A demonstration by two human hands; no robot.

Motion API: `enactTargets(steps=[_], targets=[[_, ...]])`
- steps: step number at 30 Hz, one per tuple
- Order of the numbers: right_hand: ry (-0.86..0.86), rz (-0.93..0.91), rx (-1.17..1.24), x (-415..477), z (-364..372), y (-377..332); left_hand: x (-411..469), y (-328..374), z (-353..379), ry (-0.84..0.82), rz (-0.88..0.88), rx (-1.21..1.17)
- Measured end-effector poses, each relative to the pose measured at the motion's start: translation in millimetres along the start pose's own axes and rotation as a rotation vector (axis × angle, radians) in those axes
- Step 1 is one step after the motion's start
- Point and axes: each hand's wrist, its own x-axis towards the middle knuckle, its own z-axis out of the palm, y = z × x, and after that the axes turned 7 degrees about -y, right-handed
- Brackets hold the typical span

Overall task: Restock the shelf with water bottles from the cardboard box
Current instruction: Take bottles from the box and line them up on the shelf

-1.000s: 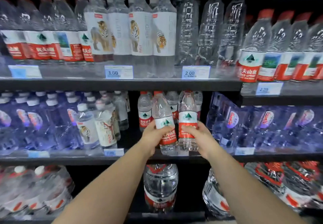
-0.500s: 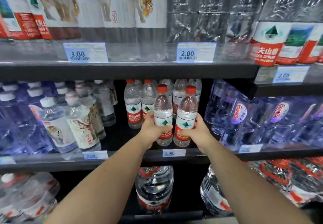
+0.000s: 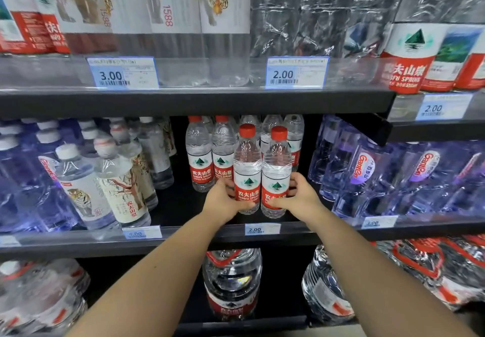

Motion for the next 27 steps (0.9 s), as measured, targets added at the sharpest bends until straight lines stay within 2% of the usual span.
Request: enactTargets(steps=[9,15,27], targets=[[0.072,-0.021,0.02,34,0,-2,33,12,18,0.163,-0.048,-0.036],[0.126,-0.047,-0.019,52,0,2,47,12,21,0.346,-0.097,-0.014],[0.205,-0.038,-0.086,69,3,4,50,14,19,0.33,-0.058,0.203]])
